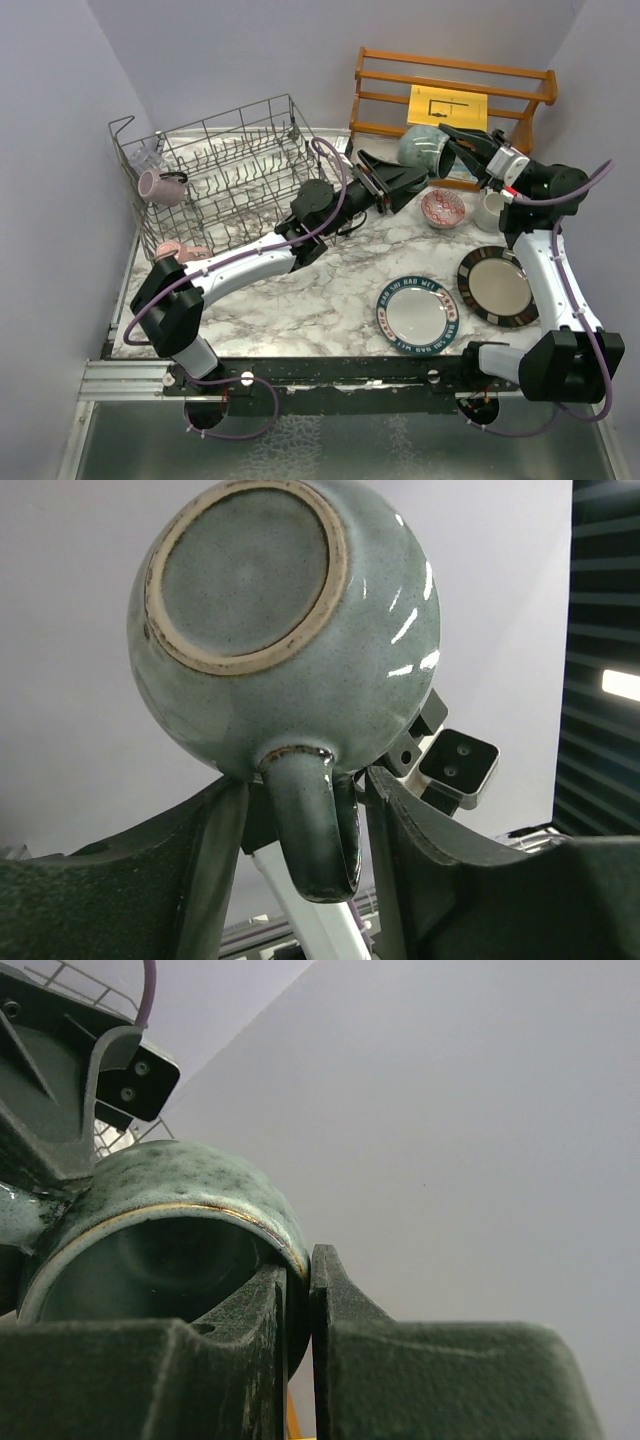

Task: Load the mixed dishes into the dish rack
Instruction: Pick up the cup at the center of the board.

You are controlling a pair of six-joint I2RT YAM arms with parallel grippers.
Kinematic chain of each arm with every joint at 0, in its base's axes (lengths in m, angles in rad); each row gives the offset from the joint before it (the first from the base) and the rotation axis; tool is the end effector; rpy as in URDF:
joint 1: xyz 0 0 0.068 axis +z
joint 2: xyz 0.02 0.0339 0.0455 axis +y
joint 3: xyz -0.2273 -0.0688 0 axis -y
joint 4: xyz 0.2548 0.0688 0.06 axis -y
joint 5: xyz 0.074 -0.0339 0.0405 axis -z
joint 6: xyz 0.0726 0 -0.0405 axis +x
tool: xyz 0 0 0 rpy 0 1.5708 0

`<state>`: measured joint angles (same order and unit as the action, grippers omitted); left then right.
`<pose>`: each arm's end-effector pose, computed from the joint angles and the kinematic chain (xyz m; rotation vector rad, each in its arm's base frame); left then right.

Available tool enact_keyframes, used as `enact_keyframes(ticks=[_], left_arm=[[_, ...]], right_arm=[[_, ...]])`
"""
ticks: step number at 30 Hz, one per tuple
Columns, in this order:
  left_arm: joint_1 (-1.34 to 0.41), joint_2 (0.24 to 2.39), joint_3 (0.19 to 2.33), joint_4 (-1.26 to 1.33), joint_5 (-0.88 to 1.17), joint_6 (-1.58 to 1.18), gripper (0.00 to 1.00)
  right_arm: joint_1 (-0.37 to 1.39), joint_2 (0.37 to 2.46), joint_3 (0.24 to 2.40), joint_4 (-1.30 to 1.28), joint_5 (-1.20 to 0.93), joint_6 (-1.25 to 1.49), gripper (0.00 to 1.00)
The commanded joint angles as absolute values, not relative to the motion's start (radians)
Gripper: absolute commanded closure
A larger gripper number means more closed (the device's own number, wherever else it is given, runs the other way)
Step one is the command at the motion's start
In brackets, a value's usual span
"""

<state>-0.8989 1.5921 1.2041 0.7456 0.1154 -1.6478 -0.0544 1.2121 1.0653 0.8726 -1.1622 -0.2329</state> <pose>0.2551 -0.3341 0.3510 -0.4564 1.5218 -2.2085 0.2812 0.0514 0.4167 -1.1408 0.6396 0.2449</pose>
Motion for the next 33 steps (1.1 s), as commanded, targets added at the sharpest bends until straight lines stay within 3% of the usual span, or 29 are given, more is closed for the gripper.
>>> enact_keyframes(ticks=[1,8,12,17,23,29,33], left_arm=[[-0.902,1.6,1.25,0.776,0.129,-1.654,0.5],[-0.902,1.609,1.258,0.783,0.14,-1.652,0.59],[-0.902,1.614,1.257,0.796,0.146,-1.656,0.69],[-0.902,1.618,1.256,0.81,0.149,-1.652,1.0],[-0.899,1.618,1.244,0.846,0.145,-1.632,1.0],[-0.889,1.595,1.214,0.877,0.119,-1.586,1.0],[-0.876,1.548,1.189,0.85,0.082,-1.513,1.0]], right_arm=[[-0.054,1.177,1.062,0.953,-1.177,-0.232,0.99],[-0.054,1.175,1.049,0.954,-1.198,-0.241,0.99],[-0.054,1.171,1.04,0.96,-1.208,-0.239,0.99],[-0.054,1.164,1.026,0.969,-1.213,-0.23,0.99],[-0.054,1.157,1.016,0.98,-1.207,-0.218,0.97],[-0.054,1.146,0.99,0.981,-1.209,-0.235,0.48],[-0.054,1.128,0.966,0.951,-1.224,-0.27,0.3]])
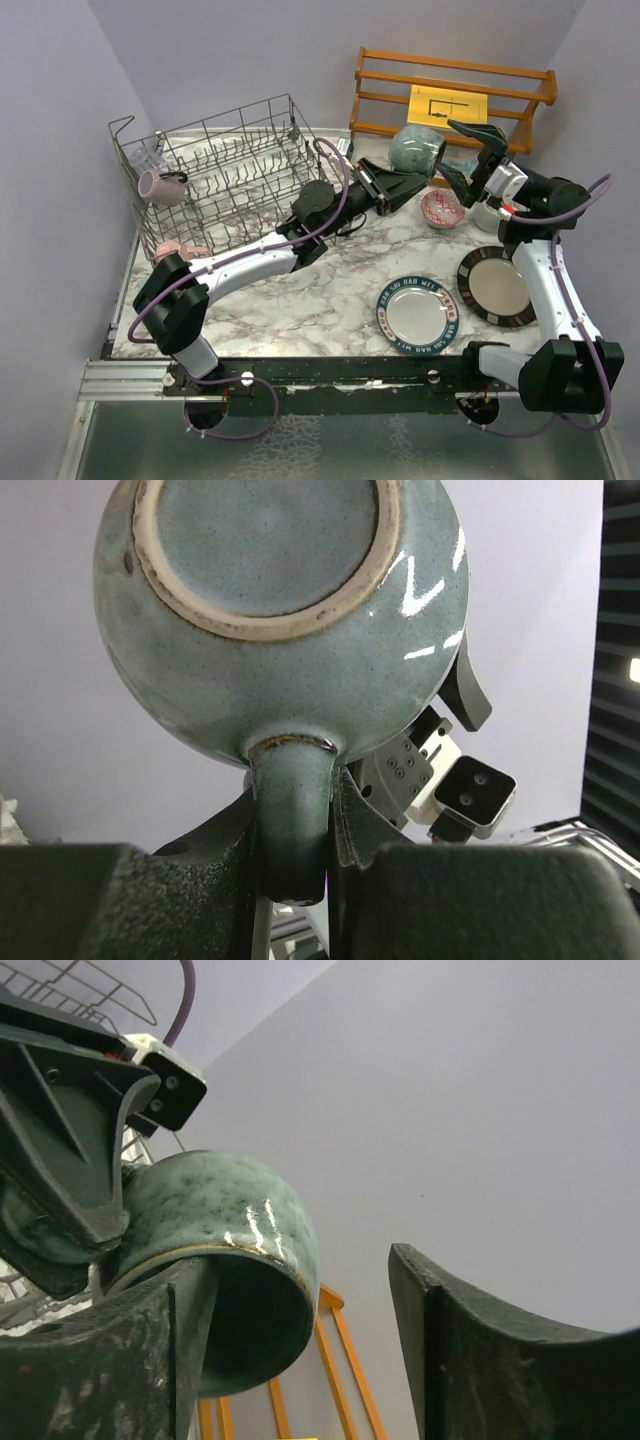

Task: Load the mixed dishes into the dish rack
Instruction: Pick up the cup at the center of the board, then turn the cup upside down in the dish rack.

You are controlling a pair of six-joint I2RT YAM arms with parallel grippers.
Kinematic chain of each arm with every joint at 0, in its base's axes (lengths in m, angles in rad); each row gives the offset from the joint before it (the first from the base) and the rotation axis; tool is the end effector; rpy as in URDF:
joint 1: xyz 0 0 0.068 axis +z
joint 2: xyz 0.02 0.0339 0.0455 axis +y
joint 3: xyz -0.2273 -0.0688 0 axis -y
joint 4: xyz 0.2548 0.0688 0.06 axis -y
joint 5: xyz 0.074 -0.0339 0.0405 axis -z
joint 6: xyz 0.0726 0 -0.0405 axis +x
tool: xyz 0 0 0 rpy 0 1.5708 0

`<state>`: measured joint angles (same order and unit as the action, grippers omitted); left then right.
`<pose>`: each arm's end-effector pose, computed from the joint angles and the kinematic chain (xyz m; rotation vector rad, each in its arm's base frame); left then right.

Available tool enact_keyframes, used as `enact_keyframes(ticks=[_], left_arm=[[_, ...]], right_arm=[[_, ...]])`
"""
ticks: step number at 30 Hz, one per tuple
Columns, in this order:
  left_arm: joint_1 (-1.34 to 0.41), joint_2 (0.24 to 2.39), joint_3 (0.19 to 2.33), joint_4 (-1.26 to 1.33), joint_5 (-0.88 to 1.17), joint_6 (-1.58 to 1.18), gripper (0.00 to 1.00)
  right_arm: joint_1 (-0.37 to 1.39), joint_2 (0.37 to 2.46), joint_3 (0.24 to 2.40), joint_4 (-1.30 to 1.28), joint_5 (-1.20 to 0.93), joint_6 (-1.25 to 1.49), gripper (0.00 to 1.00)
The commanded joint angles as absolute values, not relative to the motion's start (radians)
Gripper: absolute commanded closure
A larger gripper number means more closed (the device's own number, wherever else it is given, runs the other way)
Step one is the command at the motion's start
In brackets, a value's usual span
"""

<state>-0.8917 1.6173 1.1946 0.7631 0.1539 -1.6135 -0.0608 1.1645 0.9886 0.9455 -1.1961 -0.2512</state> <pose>0.2582 -0.3376 0.3394 -0.4011 1.5563 -2.1859 0.2674 0.0514 0.4068 -1.1789 0.5855 0.2127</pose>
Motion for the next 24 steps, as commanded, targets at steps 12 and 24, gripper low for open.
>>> enact_keyframes(ticks=[12,24], left_arm=[[-0.807,1.428,1.115,0.616,-0.064,-1.332,1.0],[-0.66,1.33,1.134,0.195,-0.261,-1.23,1.0]], right_arm=[[-0.054,1.1,1.107,0.259,-1.352,-0.431,0.09],[-0.054,0.993,0.954,-0.119,-1.382,-0.238,0.0]])
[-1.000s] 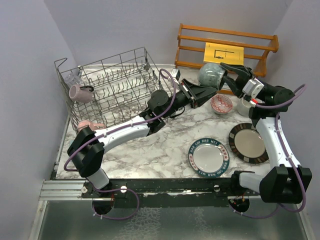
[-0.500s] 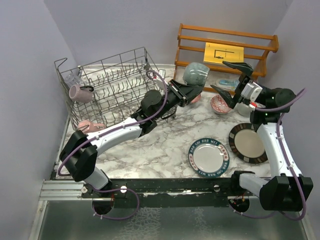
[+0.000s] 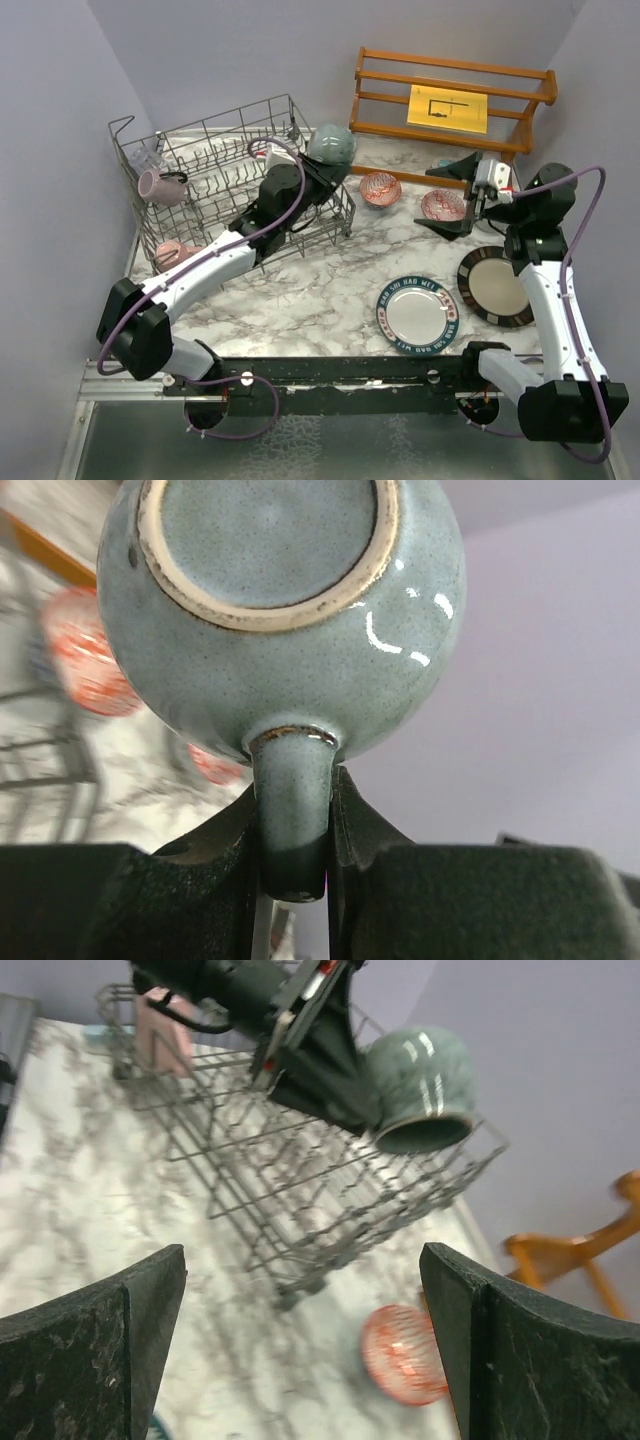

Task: Load the mixed dishes into the dish rack
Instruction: Turn the cup upside down in the dish rack.

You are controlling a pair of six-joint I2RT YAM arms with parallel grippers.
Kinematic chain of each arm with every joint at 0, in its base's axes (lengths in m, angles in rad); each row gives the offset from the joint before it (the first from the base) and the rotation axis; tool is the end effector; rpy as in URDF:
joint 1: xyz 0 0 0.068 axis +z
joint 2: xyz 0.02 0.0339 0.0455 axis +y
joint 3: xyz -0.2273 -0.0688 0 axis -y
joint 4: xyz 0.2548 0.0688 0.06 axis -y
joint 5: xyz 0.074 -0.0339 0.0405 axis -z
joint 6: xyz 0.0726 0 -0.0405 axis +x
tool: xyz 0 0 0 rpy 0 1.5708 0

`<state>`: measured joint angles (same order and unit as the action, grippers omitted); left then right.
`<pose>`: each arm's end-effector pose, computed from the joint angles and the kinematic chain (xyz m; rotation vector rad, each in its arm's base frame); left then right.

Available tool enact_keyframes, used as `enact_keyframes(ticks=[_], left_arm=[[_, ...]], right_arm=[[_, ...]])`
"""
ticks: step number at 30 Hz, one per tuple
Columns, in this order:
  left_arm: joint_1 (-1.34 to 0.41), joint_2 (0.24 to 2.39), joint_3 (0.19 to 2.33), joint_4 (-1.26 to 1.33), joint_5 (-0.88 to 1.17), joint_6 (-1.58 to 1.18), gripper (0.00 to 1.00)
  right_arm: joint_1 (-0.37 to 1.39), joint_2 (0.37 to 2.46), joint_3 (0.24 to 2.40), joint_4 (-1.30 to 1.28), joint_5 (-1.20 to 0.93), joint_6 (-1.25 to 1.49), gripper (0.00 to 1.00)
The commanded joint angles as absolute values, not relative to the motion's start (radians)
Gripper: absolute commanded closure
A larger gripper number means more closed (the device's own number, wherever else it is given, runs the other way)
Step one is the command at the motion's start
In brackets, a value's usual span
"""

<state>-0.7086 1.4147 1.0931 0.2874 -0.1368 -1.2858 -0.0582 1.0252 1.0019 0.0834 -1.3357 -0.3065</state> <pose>0.3035 -0.2471 0.3094 -0.6266 1.6919 -1.3944 0.2526 0.0560 0.3673 -1.1729 1.0913 0.7161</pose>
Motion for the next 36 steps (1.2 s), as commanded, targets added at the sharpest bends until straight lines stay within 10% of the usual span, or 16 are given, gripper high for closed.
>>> enact_keyframes(ticks=[1,9,36], left_arm=[[-0.645,1.318,1.139,0.155,-0.28,-1.226,1.0],[-0.571,1.257,1.243,-0.18,-0.527,-1.178,1.0],[-0.19,1.422,1.292,-0.636,-0.796,-1.423,1.0]], right_arm=[[-0.054,1.0,0.962,-0.181,-1.379,-0.252,0.0],[-0.054,1.262,1.101,-0.716,-1.438,-0.541,0.02],[-0.054,1.261,0.965,-0.511,-1.375,-0.427,0.02]])
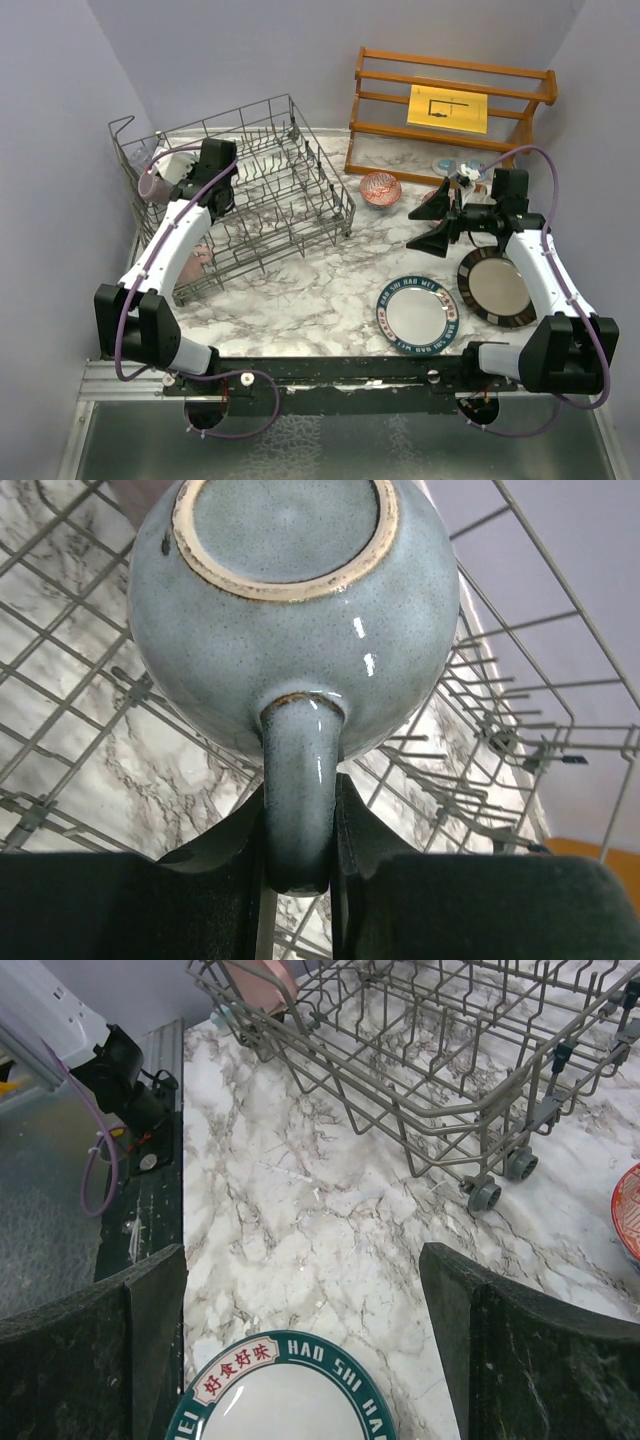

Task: Load the mixed dishes into the dish rack
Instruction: Turn the cup upside down in the dish rack.

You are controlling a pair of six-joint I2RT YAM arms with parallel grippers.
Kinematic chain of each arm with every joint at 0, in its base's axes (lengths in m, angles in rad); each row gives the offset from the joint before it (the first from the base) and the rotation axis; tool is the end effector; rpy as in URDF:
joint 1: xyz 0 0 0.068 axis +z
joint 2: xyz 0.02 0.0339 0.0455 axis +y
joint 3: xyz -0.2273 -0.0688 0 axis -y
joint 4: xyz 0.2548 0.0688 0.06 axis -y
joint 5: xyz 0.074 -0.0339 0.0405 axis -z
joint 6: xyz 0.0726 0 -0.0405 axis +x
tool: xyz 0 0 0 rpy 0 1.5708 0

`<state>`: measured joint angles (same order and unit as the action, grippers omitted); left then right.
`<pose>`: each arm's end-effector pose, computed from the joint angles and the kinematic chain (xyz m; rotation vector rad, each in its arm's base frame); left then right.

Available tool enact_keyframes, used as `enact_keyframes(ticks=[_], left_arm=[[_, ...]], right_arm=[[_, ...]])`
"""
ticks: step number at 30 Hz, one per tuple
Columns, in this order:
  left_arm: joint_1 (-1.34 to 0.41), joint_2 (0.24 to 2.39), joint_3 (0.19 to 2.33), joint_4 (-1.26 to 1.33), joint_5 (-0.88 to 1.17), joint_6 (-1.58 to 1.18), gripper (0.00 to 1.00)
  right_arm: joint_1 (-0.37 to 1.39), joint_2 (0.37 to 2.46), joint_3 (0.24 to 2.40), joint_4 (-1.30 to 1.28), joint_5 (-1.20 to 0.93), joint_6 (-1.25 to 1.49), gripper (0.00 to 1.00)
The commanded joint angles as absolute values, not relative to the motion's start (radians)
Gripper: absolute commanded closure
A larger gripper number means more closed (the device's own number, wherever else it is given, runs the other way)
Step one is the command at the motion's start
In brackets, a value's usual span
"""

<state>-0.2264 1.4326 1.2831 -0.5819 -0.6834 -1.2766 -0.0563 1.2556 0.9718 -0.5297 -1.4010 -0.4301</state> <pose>0.3480 -0.0331 0.2730 -1.3350 1.6425 -0.0936 0.2738 0.0562 0.2532 -0.9183 1.6396 1.2873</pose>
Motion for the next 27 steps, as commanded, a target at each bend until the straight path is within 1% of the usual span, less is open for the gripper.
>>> enact_keyframes(ticks=[1,14,27], left_arm=[[-0.17,1.429,1.29,-0.647,-0.79,-1.433,1.0],[-0.115,1.487,1.27,-0.777,-0.837,-1.536,1.0],[-0.101,1.485,1.223,-0.864,-0.885,-1.613,1.0]], right_arm=[[-0.054,1.261,0.966,-0.511,-1.371,-0.429,0.02],[-0.054,1.284,0.971,-0.518,-1.353,-0.444,0.02],[-0.054,1.284,0.972,-0.52,-1.353,-0.447,0.02]])
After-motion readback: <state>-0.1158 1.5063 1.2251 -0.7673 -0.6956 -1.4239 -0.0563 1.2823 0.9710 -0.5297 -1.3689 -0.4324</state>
